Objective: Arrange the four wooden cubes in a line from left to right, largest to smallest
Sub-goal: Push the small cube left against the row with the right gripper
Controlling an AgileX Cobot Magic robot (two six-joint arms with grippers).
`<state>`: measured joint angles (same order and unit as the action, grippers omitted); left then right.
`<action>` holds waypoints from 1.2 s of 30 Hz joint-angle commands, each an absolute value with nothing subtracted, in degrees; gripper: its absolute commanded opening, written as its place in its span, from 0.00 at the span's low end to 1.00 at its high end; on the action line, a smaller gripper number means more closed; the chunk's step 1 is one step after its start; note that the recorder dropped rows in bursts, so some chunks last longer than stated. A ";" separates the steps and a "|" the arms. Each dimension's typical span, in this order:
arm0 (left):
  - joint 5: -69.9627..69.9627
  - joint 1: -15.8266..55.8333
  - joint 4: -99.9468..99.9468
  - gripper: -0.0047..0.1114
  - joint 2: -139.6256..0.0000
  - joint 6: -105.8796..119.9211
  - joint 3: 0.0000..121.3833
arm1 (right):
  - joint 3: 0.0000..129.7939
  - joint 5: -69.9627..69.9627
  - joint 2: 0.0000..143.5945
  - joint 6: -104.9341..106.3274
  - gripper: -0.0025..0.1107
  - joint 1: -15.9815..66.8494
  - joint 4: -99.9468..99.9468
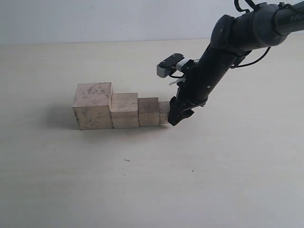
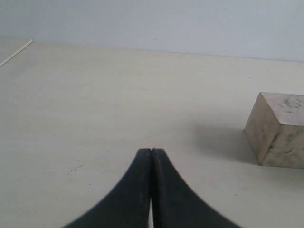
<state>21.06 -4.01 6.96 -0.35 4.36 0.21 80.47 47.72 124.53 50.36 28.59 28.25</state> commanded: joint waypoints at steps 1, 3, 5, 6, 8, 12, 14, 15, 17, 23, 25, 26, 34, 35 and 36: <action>20.33 -3.92 6.84 0.04 0.00 4.21 0.00 | 80.29 48.42 125.30 50.30 0.51 28.65 28.11; 20.33 -3.92 6.84 0.04 0.00 4.21 0.00 | 80.42 49.32 125.30 50.30 0.51 28.65 28.11; 20.33 -3.92 6.84 0.04 0.00 4.21 0.00 | 80.42 49.95 125.30 50.30 0.51 28.65 28.25; 20.33 -3.92 6.84 0.04 0.00 4.21 0.00 | 80.42 49.95 125.18 50.30 0.51 28.65 28.25; 20.33 -3.92 6.84 0.04 0.00 4.21 0.00 | 80.42 49.95 125.06 50.30 0.51 28.65 28.25; 20.33 -3.92 6.84 0.04 0.00 4.21 0.00 | 80.42 50.05 124.21 50.30 0.51 28.65 28.36; 20.33 -3.92 6.84 0.04 0.00 4.21 0.00 | 80.42 50.29 123.47 50.30 0.51 28.65 28.50; 20.33 -3.92 6.84 0.04 0.00 4.21 0.00 | 80.42 50.42 123.09 50.30 0.51 28.65 28.50; 20.33 -3.92 6.84 0.04 0.00 4.21 0.00 | 80.42 51.12 122.50 50.30 0.51 28.65 28.81; 20.33 -3.92 6.84 0.04 0.00 4.21 0.00 | 80.42 52.80 121.92 50.41 0.51 28.65 33.30; 20.33 -3.92 6.84 0.04 0.00 4.21 0.00 | 80.42 52.80 121.92 50.54 0.51 28.65 33.67; 20.33 -3.92 6.84 0.04 0.00 4.21 0.00 | 80.42 52.80 121.92 50.54 0.51 28.65 33.67; 20.33 -3.92 6.84 0.04 0.00 4.21 0.00 | 80.42 52.62 121.92 50.52 0.51 28.65 33.46; 20.33 -3.92 6.84 0.04 0.00 4.21 0.00 | 80.42 52.72 121.92 50.52 0.51 28.65 33.46; 20.33 -3.92 6.84 0.04 0.00 4.21 0.00 | 80.42 52.96 121.92 50.52 0.51 28.65 33.46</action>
<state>21.06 -4.01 6.96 -0.35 4.36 0.21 80.57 52.40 122.72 50.36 28.59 32.46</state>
